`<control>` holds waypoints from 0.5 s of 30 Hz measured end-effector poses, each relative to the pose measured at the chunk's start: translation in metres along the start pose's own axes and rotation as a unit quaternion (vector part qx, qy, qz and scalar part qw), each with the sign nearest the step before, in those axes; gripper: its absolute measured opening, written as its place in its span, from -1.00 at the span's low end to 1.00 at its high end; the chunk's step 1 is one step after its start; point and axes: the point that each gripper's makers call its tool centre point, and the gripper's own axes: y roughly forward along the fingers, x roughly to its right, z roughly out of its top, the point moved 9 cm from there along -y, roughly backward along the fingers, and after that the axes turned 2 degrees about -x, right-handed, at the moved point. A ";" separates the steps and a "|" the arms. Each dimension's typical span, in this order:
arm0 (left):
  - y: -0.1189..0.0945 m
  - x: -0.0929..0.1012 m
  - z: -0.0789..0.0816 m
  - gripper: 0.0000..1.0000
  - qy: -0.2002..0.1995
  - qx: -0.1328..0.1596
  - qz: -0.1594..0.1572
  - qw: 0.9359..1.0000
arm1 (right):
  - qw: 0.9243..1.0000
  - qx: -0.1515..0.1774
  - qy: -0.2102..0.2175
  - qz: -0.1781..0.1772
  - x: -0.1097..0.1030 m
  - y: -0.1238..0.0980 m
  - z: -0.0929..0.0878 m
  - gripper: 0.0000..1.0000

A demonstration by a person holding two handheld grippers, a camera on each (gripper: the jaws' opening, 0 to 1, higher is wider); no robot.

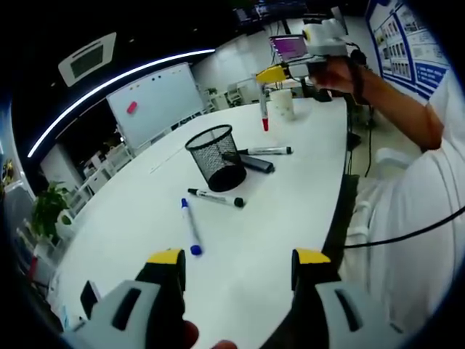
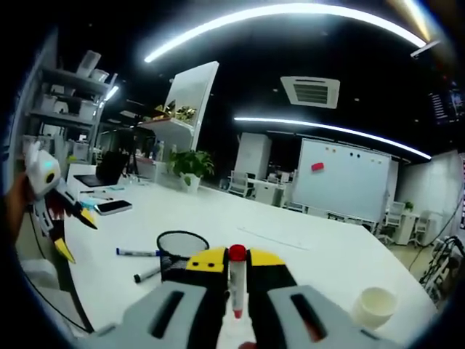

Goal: Place the scattered laser pointers and whiteboard markers into the pen holder and stack the scattered paper cups together

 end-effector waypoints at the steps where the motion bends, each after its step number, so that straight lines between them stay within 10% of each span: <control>1: 0.000 0.000 0.000 0.19 0.000 -0.001 0.001 1.000 | 1.000 0.000 -0.001 0.001 0.000 0.001 0.001 -0.80; 15: 0.000 -0.007 -0.005 0.19 -0.002 -0.002 0.000 1.000 | 1.000 0.003 -0.001 0.006 -0.006 0.003 0.008 -0.80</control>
